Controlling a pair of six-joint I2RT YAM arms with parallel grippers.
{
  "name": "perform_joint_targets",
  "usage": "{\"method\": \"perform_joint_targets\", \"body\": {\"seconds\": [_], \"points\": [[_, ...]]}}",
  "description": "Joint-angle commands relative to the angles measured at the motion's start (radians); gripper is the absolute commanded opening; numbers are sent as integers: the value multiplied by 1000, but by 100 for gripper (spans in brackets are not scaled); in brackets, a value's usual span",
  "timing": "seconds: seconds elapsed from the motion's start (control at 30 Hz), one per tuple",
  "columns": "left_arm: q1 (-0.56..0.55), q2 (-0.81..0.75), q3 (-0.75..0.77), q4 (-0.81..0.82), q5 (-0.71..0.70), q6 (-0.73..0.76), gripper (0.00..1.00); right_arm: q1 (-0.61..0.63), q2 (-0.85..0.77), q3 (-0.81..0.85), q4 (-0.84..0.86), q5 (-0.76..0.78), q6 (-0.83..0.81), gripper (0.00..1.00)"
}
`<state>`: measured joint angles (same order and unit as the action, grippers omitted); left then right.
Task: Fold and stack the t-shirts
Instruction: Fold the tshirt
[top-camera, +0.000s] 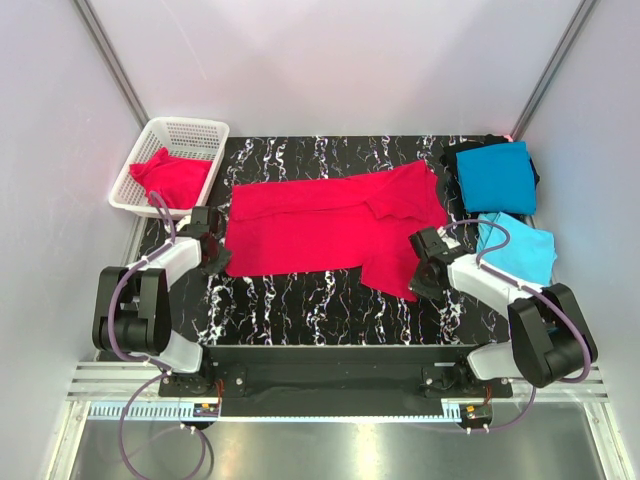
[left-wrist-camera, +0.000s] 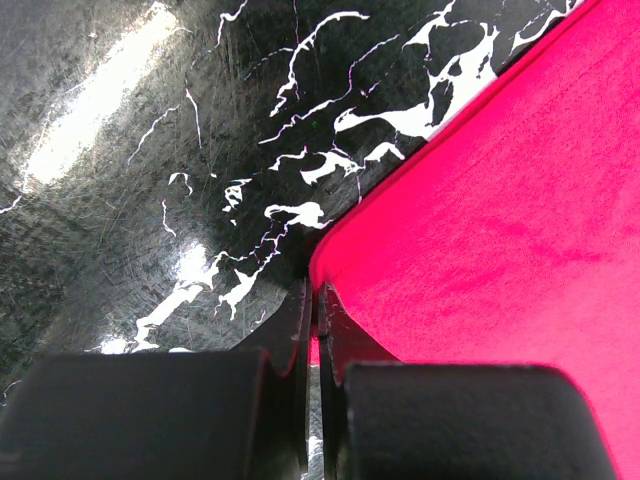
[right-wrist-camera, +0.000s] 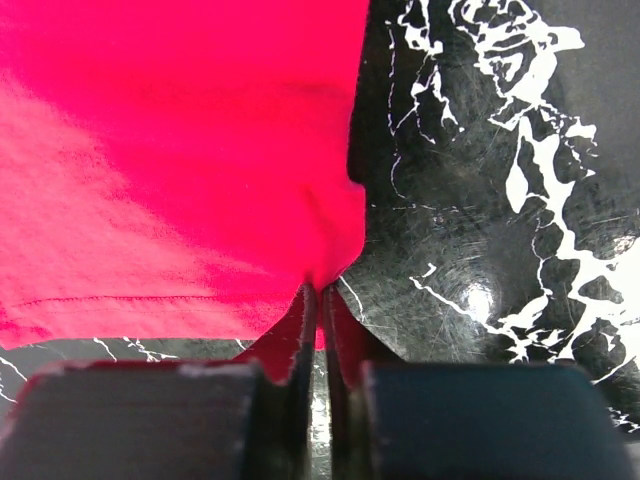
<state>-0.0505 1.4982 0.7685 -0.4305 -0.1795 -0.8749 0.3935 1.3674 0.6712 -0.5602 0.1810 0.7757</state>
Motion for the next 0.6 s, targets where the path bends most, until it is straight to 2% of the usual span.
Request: {"method": "perform_joint_targets", "body": {"seconds": [0.0, 0.03, 0.57], "points": [[0, -24, -6, -37, 6, 8, 0, 11, 12, 5, -10, 40, 20, 4], [0, -26, -5, -37, 8, 10, 0, 11, 10, 7, -23, 47, 20, 0], [-2, -193, 8, -122, 11, 5, 0, 50, -180, 143, -265, 167, 51, 0]]}}
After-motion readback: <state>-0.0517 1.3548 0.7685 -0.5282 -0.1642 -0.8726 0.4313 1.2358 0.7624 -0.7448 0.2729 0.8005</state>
